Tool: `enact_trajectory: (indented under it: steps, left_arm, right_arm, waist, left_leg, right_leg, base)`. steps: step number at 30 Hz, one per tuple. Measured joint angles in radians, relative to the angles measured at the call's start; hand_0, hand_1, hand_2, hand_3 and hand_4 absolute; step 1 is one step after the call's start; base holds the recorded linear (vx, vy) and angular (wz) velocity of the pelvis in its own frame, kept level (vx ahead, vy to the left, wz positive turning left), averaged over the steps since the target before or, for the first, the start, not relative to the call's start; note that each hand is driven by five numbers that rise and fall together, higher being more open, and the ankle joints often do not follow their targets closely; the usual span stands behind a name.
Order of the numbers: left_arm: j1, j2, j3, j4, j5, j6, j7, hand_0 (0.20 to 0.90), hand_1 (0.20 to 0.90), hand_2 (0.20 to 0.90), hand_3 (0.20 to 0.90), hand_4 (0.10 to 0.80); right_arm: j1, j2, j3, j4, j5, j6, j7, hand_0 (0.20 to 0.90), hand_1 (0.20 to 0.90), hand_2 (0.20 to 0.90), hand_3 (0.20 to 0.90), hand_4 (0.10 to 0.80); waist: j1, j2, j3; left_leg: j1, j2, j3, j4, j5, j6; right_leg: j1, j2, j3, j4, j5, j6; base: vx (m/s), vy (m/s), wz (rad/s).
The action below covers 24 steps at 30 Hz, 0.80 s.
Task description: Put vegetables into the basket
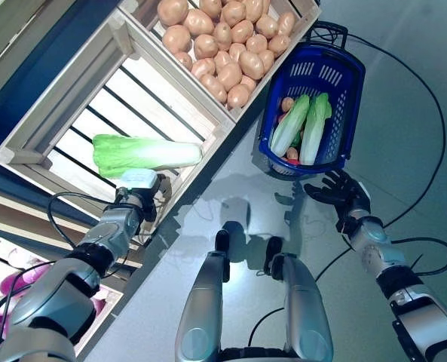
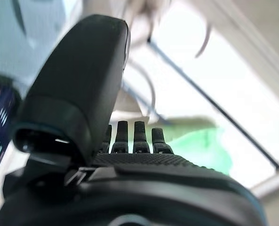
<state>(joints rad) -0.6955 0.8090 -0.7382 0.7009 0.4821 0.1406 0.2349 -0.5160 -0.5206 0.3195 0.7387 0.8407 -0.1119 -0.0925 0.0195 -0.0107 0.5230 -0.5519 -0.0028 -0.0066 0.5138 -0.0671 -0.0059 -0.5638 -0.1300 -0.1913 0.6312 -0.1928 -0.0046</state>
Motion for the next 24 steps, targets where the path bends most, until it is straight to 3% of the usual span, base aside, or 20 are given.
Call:
enact_trajectory:
  steps: [4,9,17,24]
  left_arm:
    - [0.02,0.044,0.03,-0.032,0.088,-0.066,0.262,0.9,0.9,0.9,0.9,0.8]
    - [0.043,0.047,0.06,-0.065,0.194,-0.143,0.462,0.9,0.9,0.9,0.9,0.8]
    - [0.075,0.049,0.06,-0.087,0.273,-0.202,0.576,0.9,0.9,0.9,0.9,0.8]
    - [0.081,0.053,0.059,-0.129,0.302,-0.214,0.579,0.9,0.9,0.9,0.9,0.8]
  right_arm:
    - [0.023,0.001,0.0,0.0,-0.005,0.001,0.0,0.9,0.9,0.9,0.9,0.8]
    - [0.063,0.011,0.0,-0.001,-0.009,0.001,0.0,0.9,0.9,0.9,0.9,0.8]
    - [0.083,0.022,0.0,-0.001,-0.009,0.001,0.001,0.9,0.9,0.9,0.9,0.8]
    - [0.09,0.023,0.0,-0.005,-0.009,0.001,0.004,0.9,0.9,0.9,0.9,0.8]
  waist:
    - [0.003,0.0,0.0]
    - [0.009,0.0,0.0]
    - [0.003,0.0,0.0]
    - [-0.001,0.0,0.0]
  left_leg:
    - [-0.001,-0.001,-0.009,-0.002,0.002,-0.004]
    - [-0.001,-0.003,-0.013,0.0,0.003,-0.009]
    - [0.0,0.002,-0.011,0.006,-0.001,-0.007]
    - [-0.001,0.002,-0.009,0.007,-0.001,-0.007]
  right_leg:
    - [-0.001,0.0,-0.009,0.007,-0.003,-0.003]
    - [-0.003,-0.003,-0.012,0.017,-0.013,-0.006]
    - [-0.003,0.002,-0.008,0.021,-0.017,-0.013]
    - [-0.006,0.002,-0.006,0.024,-0.02,-0.009]
  base:
    - [0.007,-0.016,0.07]
    - [0.006,-0.003,0.03]
    - [0.002,0.003,-0.01]
    - [0.0,0.0,0.0]
